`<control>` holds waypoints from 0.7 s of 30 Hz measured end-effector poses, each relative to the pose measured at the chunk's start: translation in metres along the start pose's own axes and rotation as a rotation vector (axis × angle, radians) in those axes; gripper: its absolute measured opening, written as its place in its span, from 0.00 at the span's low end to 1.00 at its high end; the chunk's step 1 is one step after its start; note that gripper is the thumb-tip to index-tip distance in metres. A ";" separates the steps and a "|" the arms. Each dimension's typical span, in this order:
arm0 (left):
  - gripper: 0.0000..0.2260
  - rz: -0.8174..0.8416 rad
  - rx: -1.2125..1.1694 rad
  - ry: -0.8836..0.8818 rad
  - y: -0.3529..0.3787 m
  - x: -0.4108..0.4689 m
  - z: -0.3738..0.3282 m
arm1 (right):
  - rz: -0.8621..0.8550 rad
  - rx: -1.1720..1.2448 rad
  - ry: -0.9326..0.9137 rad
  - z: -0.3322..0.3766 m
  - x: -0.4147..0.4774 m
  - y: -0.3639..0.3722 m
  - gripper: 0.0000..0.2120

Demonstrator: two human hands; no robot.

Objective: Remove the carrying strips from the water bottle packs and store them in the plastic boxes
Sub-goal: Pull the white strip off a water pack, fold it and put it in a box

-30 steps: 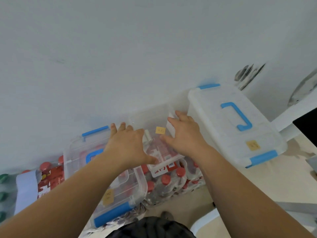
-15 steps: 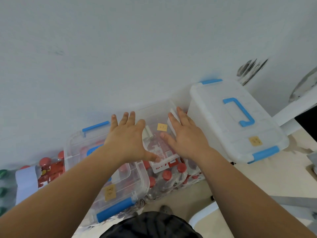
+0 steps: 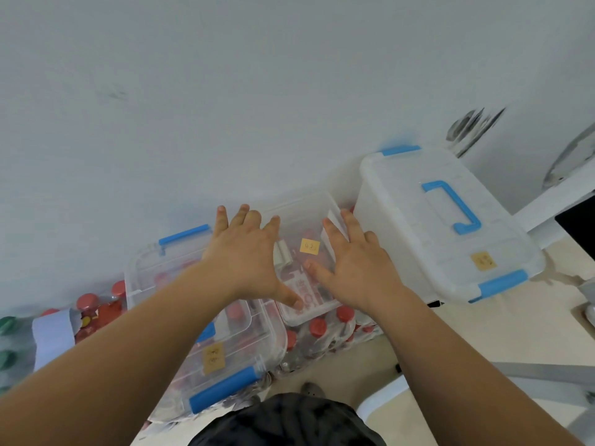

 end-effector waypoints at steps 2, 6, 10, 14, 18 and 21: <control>0.65 0.002 -0.011 0.003 0.000 0.001 0.002 | 0.000 -0.024 0.013 0.000 -0.006 -0.003 0.41; 0.66 0.066 -0.037 0.027 0.003 0.001 0.005 | 0.021 -0.055 0.028 0.003 -0.007 -0.007 0.43; 0.69 0.115 -0.026 0.069 0.007 0.000 0.004 | -0.025 -0.053 -0.056 0.011 0.014 -0.008 0.44; 0.68 0.118 -0.012 0.073 0.008 0.002 0.004 | 0.028 -0.082 -0.140 0.014 0.038 0.003 0.46; 0.68 0.112 0.021 0.100 0.009 0.003 0.003 | 0.008 -0.078 -0.131 0.013 0.039 0.009 0.49; 0.68 0.102 0.065 0.131 0.008 0.005 0.002 | 0.015 -0.063 -0.120 0.013 0.039 0.008 0.50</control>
Point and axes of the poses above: each hand's wrist, its own x-axis towards the middle knuckle, its own y-axis out of the palm, z = x × y, the point moved 2 cm from there along x, towards the middle knuckle, and after that the axes turned 9 degrees about -z, right-handed, at the moved point
